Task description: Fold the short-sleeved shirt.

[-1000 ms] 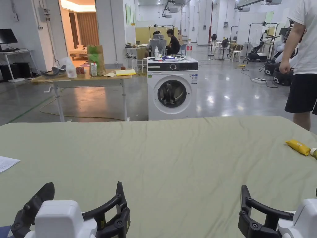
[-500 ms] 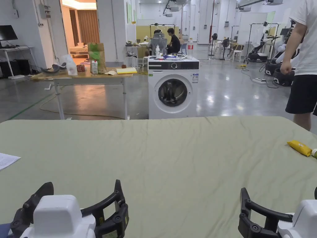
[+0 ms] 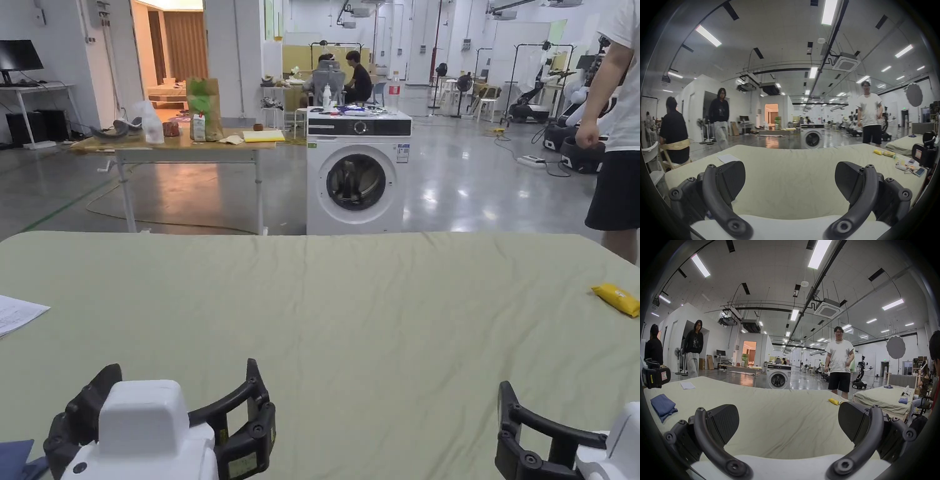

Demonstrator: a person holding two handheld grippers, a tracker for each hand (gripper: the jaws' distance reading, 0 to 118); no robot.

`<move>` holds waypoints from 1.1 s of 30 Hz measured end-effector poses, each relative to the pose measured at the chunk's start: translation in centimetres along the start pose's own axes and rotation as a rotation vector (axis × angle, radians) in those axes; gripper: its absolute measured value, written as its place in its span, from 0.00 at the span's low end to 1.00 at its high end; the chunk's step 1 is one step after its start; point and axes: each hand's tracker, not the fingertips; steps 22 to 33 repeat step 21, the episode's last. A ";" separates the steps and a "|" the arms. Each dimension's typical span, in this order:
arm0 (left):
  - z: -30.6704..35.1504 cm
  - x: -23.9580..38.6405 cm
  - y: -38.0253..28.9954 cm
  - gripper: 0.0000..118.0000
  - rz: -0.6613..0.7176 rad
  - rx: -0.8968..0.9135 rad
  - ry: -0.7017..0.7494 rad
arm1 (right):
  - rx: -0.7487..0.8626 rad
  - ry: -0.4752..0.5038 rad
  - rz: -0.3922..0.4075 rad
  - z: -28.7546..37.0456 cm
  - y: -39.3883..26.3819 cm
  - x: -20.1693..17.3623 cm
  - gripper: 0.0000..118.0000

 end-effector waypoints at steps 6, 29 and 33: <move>-0.3 0.5 0.6 0.87 0.116 -0.079 0.005 | -0.016 0.013 0.026 -0.5 -0.1 -0.5 1.00; -0.5 0.6 1.7 0.87 0.155 -0.107 0.017 | -0.030 0.020 0.023 -1.0 0.1 -0.5 1.00; -0.5 0.6 1.7 0.87 0.155 -0.107 0.017 | -0.030 0.020 0.023 -1.0 0.1 -0.5 1.00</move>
